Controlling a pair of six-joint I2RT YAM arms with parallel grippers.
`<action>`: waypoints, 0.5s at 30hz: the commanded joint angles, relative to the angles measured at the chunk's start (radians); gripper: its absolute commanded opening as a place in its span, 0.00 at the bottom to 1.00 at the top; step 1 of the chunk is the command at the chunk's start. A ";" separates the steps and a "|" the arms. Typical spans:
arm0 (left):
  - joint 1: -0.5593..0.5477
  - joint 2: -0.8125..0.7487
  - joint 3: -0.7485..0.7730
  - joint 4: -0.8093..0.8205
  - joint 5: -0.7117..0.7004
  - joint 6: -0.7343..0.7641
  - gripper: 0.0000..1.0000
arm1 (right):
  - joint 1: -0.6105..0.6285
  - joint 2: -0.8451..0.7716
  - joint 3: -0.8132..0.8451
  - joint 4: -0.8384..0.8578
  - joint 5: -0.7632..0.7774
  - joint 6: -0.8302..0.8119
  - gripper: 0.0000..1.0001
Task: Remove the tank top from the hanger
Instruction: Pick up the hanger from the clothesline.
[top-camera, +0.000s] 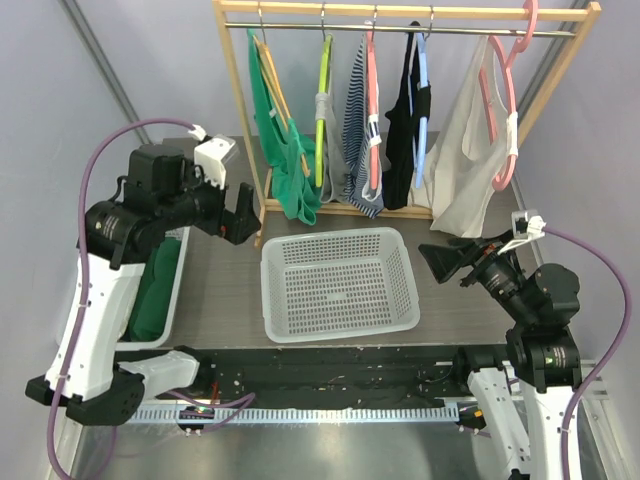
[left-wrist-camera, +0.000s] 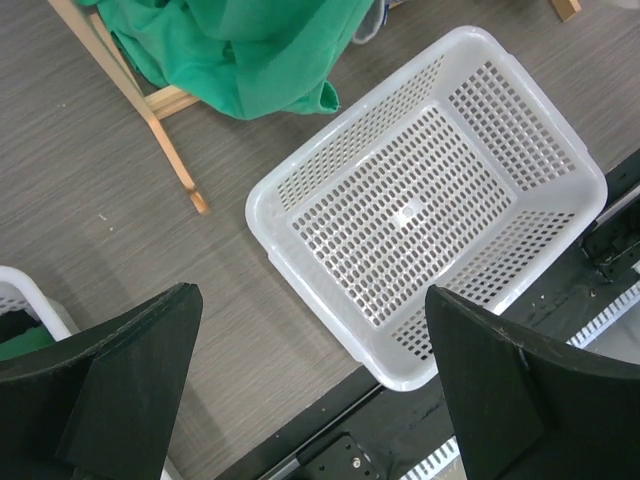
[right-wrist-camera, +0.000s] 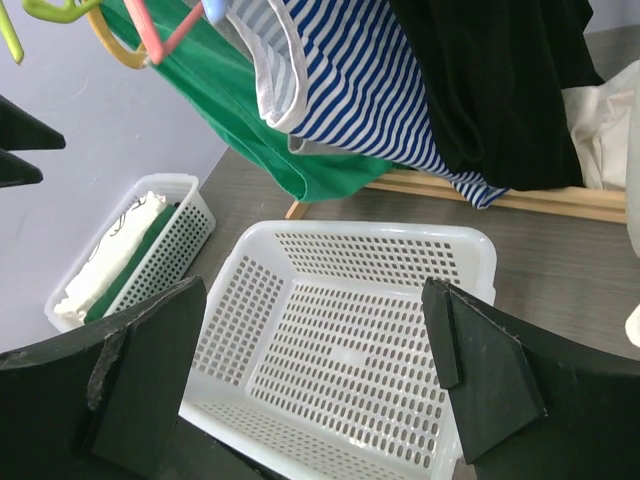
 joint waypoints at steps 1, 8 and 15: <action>-0.001 0.053 0.124 0.061 0.007 0.001 1.00 | 0.004 0.040 0.018 0.103 0.009 -0.044 1.00; -0.003 0.171 0.293 0.142 -0.017 -0.047 1.00 | 0.004 0.059 0.016 0.139 0.037 -0.084 1.00; -0.019 0.293 0.488 0.289 -0.129 -0.152 1.00 | 0.003 0.031 -0.036 0.144 0.039 -0.090 1.00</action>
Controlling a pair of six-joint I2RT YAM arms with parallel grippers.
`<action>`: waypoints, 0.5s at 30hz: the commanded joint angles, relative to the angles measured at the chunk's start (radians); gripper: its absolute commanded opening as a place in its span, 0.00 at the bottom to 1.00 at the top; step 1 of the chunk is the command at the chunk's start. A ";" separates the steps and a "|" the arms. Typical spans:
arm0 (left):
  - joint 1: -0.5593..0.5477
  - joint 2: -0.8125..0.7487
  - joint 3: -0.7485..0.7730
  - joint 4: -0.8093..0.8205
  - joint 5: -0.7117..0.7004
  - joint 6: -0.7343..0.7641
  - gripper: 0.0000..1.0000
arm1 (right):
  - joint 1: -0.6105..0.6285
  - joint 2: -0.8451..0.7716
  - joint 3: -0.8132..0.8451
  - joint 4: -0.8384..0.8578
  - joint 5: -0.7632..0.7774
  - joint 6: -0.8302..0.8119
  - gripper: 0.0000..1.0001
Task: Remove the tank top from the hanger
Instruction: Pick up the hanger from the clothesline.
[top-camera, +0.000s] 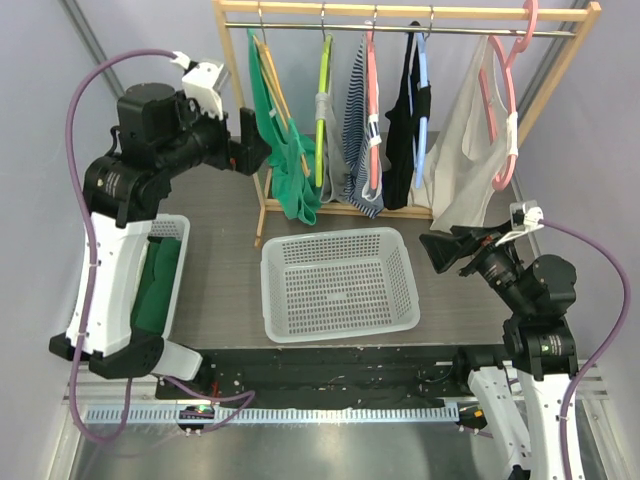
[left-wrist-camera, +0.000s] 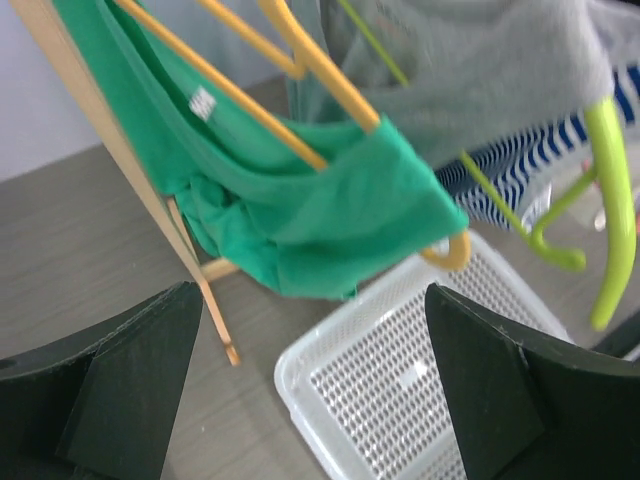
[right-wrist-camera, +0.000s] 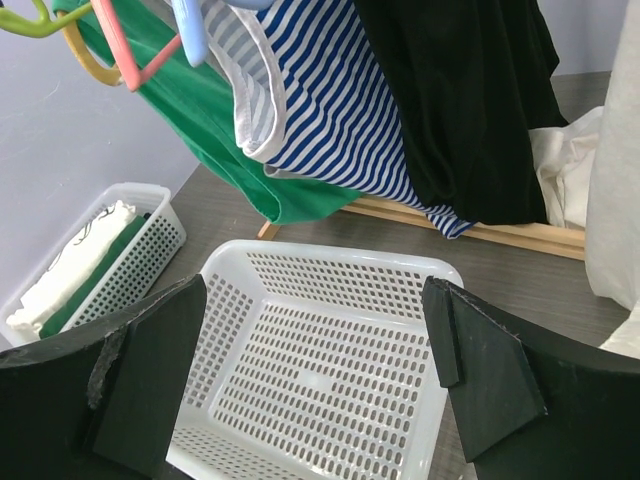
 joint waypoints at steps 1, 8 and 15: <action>-0.020 0.049 0.103 0.156 -0.102 -0.079 1.00 | 0.004 -0.038 -0.033 0.041 0.016 -0.023 1.00; -0.133 0.134 0.178 0.287 -0.258 -0.085 1.00 | 0.004 -0.062 -0.077 0.027 0.019 -0.029 1.00; -0.201 0.225 0.214 0.370 -0.490 -0.075 0.95 | 0.004 -0.076 -0.096 0.024 0.019 -0.016 0.95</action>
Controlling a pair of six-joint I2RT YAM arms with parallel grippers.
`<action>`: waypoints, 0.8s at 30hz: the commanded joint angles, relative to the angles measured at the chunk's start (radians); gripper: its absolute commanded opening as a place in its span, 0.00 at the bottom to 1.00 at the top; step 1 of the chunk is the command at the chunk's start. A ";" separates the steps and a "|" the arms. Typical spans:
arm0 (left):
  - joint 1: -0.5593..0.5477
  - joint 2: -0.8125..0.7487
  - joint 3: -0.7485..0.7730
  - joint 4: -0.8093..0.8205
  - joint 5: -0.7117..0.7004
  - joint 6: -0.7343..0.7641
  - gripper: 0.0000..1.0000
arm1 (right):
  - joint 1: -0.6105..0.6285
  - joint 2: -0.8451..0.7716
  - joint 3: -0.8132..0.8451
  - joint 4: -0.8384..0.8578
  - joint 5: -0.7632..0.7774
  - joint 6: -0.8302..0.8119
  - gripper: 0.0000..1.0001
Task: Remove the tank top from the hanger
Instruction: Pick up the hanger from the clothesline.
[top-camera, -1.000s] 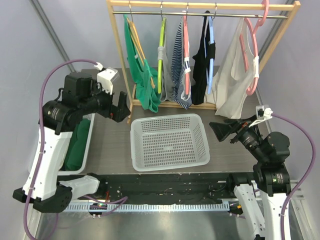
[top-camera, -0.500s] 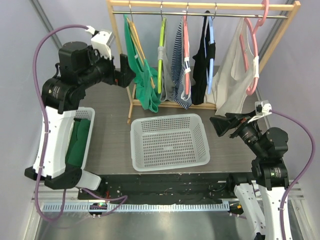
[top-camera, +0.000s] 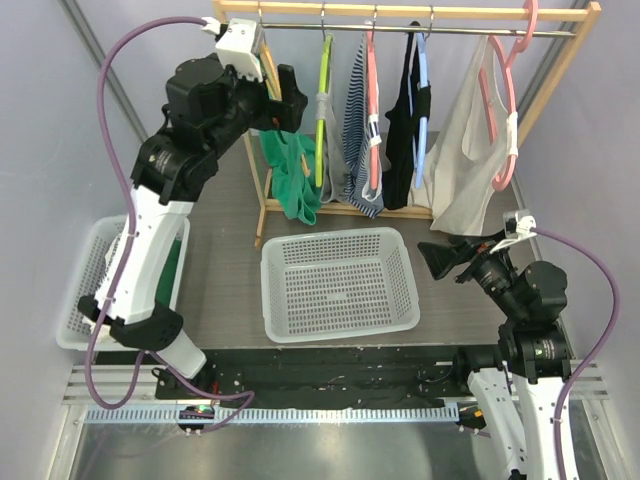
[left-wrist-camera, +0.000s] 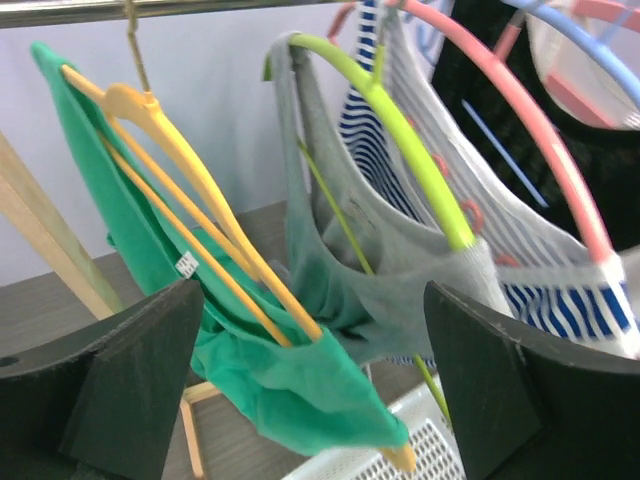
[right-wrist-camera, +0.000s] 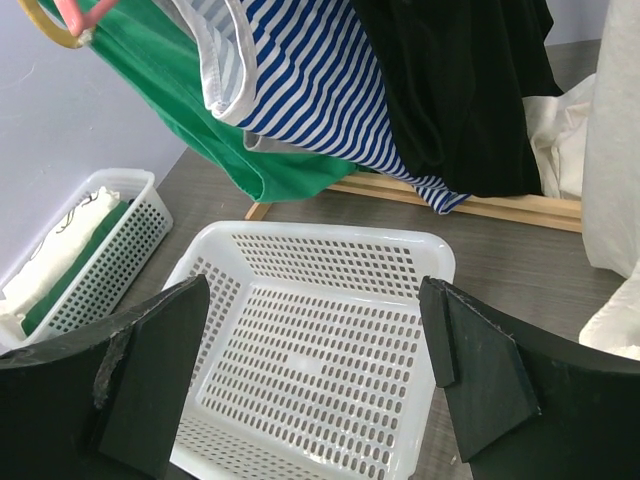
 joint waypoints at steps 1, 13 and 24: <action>-0.017 0.049 0.040 0.104 -0.218 0.008 0.93 | 0.004 -0.021 -0.005 0.018 0.014 -0.010 0.95; -0.020 0.077 -0.004 0.136 -0.322 0.058 0.81 | 0.006 -0.012 0.014 0.007 -0.005 -0.004 0.94; 0.004 0.003 -0.130 0.145 -0.378 0.117 0.52 | 0.013 0.001 0.028 0.019 0.000 0.007 0.94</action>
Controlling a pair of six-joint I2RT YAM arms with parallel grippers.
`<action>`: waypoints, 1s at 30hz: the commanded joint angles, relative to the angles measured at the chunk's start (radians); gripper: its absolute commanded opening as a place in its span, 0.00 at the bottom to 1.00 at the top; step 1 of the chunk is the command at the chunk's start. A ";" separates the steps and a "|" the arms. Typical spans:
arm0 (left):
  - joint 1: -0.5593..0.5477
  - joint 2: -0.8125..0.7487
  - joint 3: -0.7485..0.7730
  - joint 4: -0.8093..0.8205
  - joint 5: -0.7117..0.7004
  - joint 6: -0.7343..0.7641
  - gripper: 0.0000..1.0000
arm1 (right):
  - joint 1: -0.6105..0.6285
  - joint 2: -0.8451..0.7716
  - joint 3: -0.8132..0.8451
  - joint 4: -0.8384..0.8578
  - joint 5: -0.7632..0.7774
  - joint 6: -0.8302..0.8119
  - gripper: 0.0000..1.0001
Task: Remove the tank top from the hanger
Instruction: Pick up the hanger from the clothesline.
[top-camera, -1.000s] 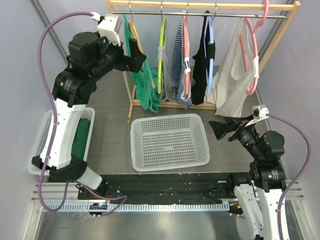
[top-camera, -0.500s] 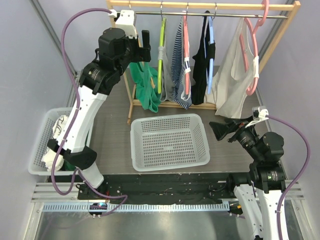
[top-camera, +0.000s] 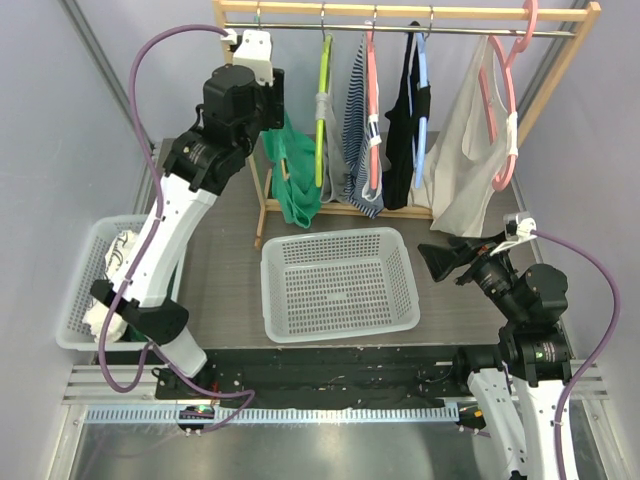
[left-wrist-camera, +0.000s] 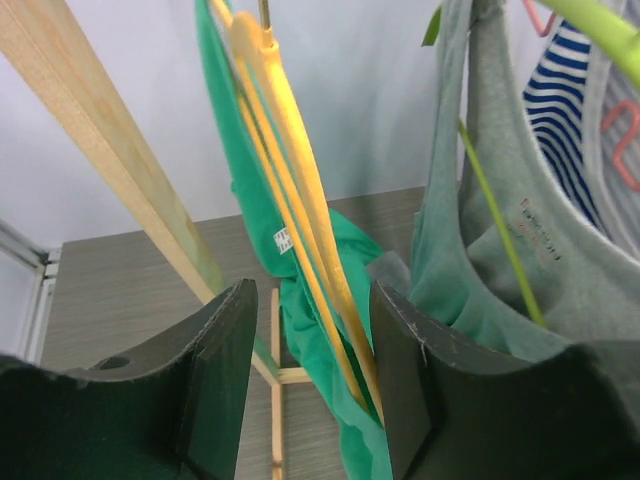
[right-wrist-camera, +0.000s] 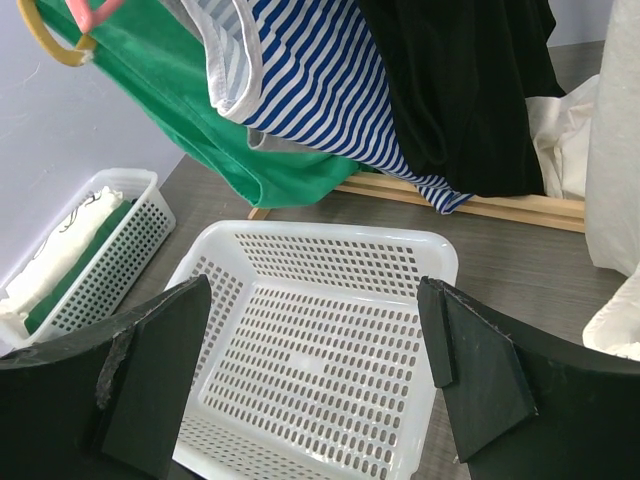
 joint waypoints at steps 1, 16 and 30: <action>0.018 -0.060 -0.017 0.039 -0.047 0.033 0.52 | 0.007 0.014 0.029 0.031 -0.005 0.006 0.93; 0.034 -0.032 -0.011 0.028 0.048 0.035 0.75 | 0.007 0.012 0.039 0.043 -0.009 0.021 0.94; 0.077 0.063 0.095 -0.031 0.143 -0.025 0.39 | 0.007 0.009 0.040 0.025 -0.005 0.026 0.89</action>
